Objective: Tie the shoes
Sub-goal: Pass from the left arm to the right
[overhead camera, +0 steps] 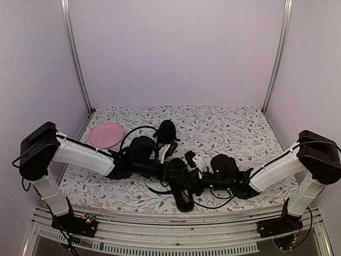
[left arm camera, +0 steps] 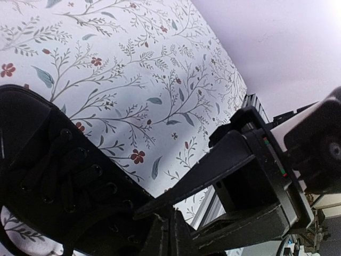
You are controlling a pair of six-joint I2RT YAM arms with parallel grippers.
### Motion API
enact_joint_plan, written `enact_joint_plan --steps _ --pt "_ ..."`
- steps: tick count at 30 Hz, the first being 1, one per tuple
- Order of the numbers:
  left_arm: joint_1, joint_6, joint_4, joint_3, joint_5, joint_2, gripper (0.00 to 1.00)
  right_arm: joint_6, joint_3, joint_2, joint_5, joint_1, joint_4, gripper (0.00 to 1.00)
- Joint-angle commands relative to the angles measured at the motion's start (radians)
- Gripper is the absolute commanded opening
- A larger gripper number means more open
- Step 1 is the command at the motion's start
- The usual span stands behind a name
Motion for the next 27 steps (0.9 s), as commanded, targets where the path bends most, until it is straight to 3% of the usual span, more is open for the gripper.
enact_joint_plan --steps 1,4,7,10,17,19,27 --pt "0.006 -0.007 0.02 0.016 0.021 0.017 0.0 0.033 0.033 0.017 0.033 0.008 0.059 0.27" --pt "0.006 -0.009 0.025 0.013 0.024 0.018 0.0 0.065 0.034 0.019 0.062 0.008 0.06 0.21" --pt "0.006 -0.01 0.028 0.01 0.026 0.022 0.0 0.094 0.035 0.019 0.075 0.009 0.062 0.05" --pt "0.008 0.003 0.014 0.01 0.02 0.019 0.0 0.106 0.028 0.015 0.087 0.009 0.062 0.02" --pt "0.037 0.106 -0.134 -0.007 -0.169 -0.085 0.43 0.109 0.0 0.001 0.078 0.009 0.061 0.02" --pt "0.058 0.133 -0.164 -0.025 -0.234 -0.105 0.52 0.108 -0.002 0.001 0.073 0.009 0.062 0.02" --pt "0.119 0.252 -0.259 0.027 -0.334 0.031 0.53 0.104 0.005 0.006 0.063 0.009 0.062 0.02"
